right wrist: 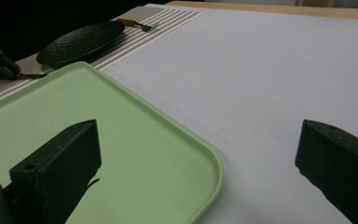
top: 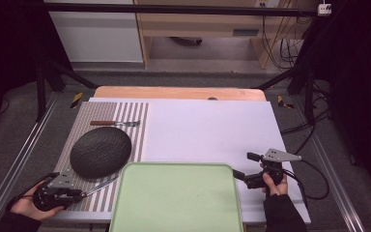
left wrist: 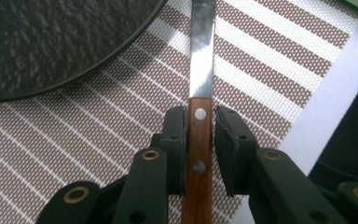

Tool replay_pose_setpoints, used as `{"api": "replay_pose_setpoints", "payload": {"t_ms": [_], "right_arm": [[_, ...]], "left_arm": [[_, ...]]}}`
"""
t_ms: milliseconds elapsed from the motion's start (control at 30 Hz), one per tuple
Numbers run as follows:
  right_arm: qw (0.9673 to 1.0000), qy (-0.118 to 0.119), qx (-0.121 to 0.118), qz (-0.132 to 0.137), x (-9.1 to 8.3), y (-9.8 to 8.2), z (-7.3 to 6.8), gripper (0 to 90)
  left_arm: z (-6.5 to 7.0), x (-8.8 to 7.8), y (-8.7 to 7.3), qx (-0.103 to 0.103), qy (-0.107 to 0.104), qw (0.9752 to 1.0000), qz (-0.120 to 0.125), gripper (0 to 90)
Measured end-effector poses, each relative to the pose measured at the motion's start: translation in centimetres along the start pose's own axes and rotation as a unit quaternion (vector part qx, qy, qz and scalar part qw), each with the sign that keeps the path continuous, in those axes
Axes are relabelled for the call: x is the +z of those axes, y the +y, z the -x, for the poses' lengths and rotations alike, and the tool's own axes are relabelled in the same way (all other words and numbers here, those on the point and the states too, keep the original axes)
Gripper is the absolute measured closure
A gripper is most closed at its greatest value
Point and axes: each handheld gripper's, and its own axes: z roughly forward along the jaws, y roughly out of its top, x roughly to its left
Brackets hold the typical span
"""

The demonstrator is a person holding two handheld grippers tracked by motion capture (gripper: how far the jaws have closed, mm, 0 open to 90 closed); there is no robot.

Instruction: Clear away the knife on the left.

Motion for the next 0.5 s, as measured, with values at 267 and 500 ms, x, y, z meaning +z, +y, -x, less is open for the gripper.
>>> {"api": "replay_pose_setpoints", "payload": {"t_ms": [267, 500], "right_arm": [[1.0000, 0.000, 0.000, 0.000, -0.02, 0.01, 0.01, 0.8], [1.0000, 0.000, 0.000, 0.000, -0.03, 0.01, 0.01, 0.8]], "left_arm": [[0.05, 0.30, 0.38, -0.013, 0.002, 0.9999, -0.011, 74.6], [0.12, 0.31, 0.63, -0.015, 0.002, 0.9997, -0.021, 76.8]]}}
